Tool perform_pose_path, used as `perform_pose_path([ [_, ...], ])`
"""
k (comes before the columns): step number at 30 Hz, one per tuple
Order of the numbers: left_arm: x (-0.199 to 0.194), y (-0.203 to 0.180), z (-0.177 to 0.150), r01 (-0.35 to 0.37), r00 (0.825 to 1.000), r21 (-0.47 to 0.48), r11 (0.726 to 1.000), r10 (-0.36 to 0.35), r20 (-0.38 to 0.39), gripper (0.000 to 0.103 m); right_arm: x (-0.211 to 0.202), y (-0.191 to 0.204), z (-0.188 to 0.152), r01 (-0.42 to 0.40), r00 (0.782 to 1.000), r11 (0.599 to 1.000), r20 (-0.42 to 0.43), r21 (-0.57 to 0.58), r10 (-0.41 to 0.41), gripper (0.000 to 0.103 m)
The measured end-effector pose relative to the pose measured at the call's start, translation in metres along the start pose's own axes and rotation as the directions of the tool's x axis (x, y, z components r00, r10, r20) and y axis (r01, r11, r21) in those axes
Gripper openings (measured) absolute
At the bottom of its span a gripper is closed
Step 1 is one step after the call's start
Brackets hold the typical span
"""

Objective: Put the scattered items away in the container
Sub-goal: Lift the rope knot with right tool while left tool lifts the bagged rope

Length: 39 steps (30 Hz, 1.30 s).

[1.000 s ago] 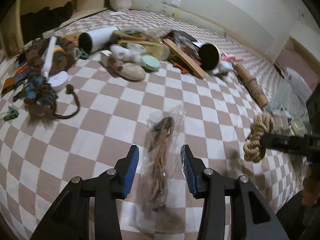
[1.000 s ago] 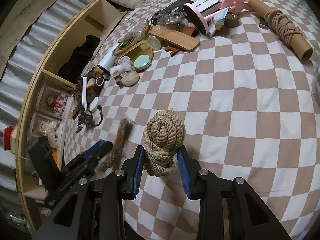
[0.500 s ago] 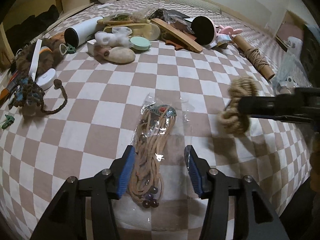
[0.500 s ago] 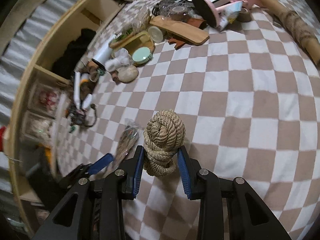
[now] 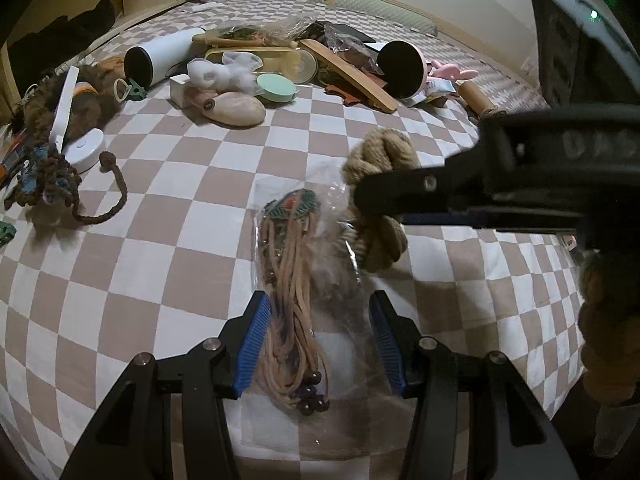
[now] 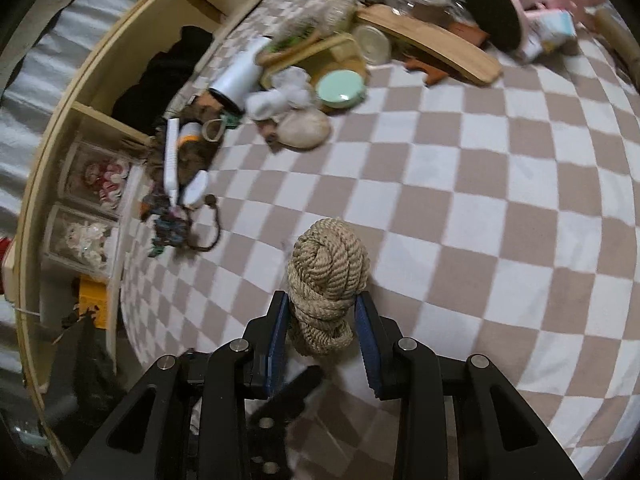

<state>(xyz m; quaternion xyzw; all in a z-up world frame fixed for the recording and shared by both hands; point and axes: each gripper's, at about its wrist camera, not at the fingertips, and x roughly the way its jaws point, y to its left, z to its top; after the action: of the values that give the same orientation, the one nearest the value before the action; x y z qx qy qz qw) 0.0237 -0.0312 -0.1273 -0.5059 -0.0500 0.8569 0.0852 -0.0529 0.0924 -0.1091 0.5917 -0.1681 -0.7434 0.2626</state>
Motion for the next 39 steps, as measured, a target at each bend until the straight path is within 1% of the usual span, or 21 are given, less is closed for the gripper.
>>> perform_pose_path([
  [5, -0.001, 0.000, 0.002, 0.005, 1.000, 0.000, 1.000, -0.005, 0.003, 0.051, -0.004, 0.015, 0.004, -0.037, 0.999, 0.999, 0.009, -0.024, 0.037, 0.033],
  [8, -0.002, 0.000, 0.003, 0.002, 1.000, 0.001, 1.000, -0.002, 0.005, 0.051, -0.002, 0.018, 0.004, -0.041, 0.999, 0.999, 0.005, -0.027, 0.041, 0.033],
  [10, 0.000, 0.001, 0.003, -0.015, 1.000, -0.001, 1.000, 0.015, -0.001, 0.051, -0.001, 0.020, 0.004, -0.044, 0.999, 0.999, 0.003, -0.028, 0.044, 0.033],
  [14, 0.003, 0.010, 0.003, -0.023, 1.000, -0.033, 0.999, 0.022, -0.014, 0.050, 0.002, 0.023, 0.003, -0.049, 0.999, 0.998, -0.001, -0.032, 0.049, 0.033],
  [15, 0.002, 0.012, 0.003, -0.020, 1.000, -0.041, 0.999, 0.020, -0.014, 0.040, 0.003, 0.024, 0.003, -0.051, 0.999, 0.998, -0.002, -0.033, 0.051, 0.033],
  [16, 0.002, 0.014, 0.003, -0.020, 1.000, -0.048, 0.999, 0.019, -0.013, 0.033, 0.004, 0.025, 0.003, -0.052, 0.999, 0.998, -0.004, -0.034, 0.052, 0.033],
  [18, 0.001, 0.017, 0.003, -0.021, 1.000, -0.059, 0.998, 0.020, -0.010, 0.030, 0.002, 0.021, 0.005, -0.044, 0.999, 0.999, 0.001, -0.029, 0.044, 0.033],
  [20, 0.000, 0.019, 0.003, -0.024, 1.000, -0.064, 0.998, 0.023, -0.008, 0.021, -0.001, 0.014, 0.006, -0.027, 1.000, 0.999, 0.004, -0.018, 0.027, 0.033],
  [21, 0.000, 0.019, 0.003, -0.025, 1.000, -0.065, 0.998, 0.025, -0.007, 0.015, -0.003, 0.010, 0.006, -0.017, 1.000, 1.000, 0.003, -0.015, 0.017, 0.033],
  [22, 0.000, 0.020, 0.003, -0.025, 1.000, -0.065, 0.998, 0.025, -0.008, 0.012, -0.005, 0.006, 0.005, -0.005, 1.000, 1.000, -0.001, -0.015, 0.005, 0.033],
  [27, -0.001, 0.020, 0.003, -0.026, 1.000, -0.070, 0.997, 0.026, -0.002, 0.010, -0.011, -0.014, -0.002, 0.055, 0.998, 0.998, -0.042, -0.027, -0.056, 0.033],
  [32, 0.000, 0.021, 0.004, -0.029, 1.000, -0.072, 0.997, 0.028, -0.004, 0.010, -0.004, -0.025, -0.012, 0.094, 0.990, 0.995, -0.104, -0.040, -0.098, 0.033],
  [39, 0.000, 0.022, 0.003, -0.029, 1.000, -0.078, 0.997, 0.029, 0.000, 0.010, 0.010, -0.024, -0.021, 0.110, 0.987, 0.992, -0.109, -0.068, -0.117, 0.033],
])
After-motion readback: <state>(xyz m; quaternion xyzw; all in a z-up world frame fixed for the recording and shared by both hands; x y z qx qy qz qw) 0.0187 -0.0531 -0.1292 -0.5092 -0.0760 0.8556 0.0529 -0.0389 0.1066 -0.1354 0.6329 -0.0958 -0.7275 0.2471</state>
